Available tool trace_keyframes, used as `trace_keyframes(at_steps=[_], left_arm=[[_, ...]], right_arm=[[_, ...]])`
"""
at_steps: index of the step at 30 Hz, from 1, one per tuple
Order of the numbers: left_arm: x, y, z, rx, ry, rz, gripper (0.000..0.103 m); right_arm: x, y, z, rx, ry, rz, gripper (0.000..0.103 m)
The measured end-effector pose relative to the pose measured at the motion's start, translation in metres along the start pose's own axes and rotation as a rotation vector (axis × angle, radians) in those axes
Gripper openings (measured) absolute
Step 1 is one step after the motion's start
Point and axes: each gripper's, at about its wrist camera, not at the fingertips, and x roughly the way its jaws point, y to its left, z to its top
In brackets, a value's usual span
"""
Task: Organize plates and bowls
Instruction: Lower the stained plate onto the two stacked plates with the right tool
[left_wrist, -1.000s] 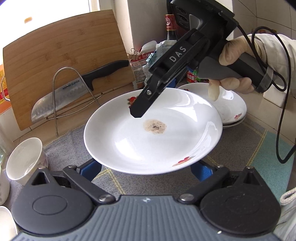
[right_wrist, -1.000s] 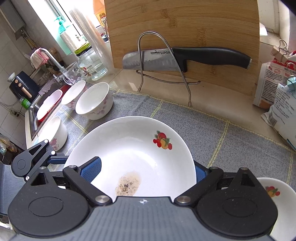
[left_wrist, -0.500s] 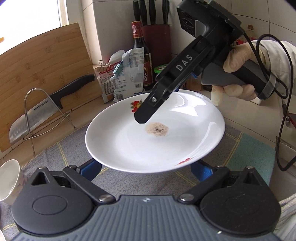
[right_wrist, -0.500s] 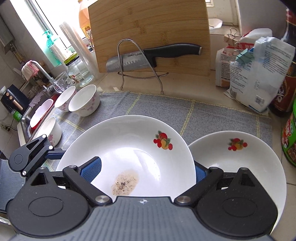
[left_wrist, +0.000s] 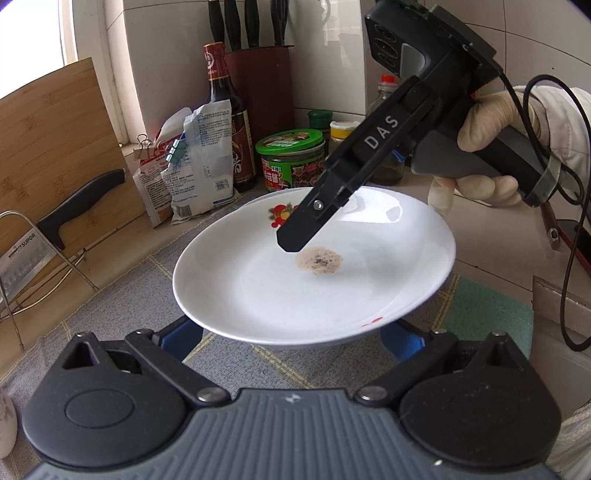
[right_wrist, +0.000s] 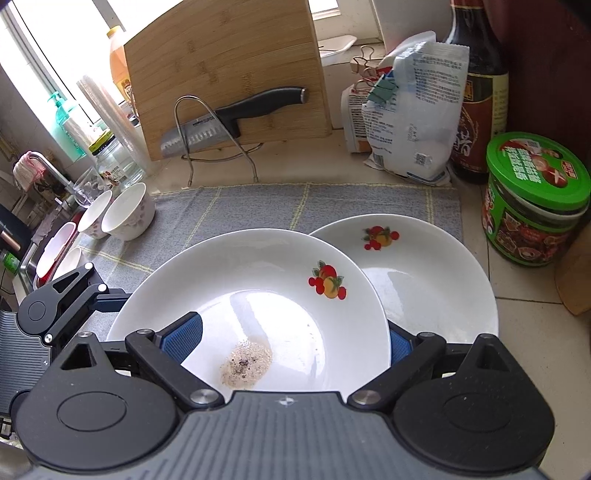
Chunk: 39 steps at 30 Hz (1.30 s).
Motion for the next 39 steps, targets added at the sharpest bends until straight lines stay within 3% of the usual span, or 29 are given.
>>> trace_keyframes(at_steps=[39], left_arm=[[0.043, 0.005, 0.014, 0.098, 0.035, -0.045, 0.101]], right_arm=[[0.009, -0.040, -0.010, 0.075, 0.015, -0.075, 0.101]])
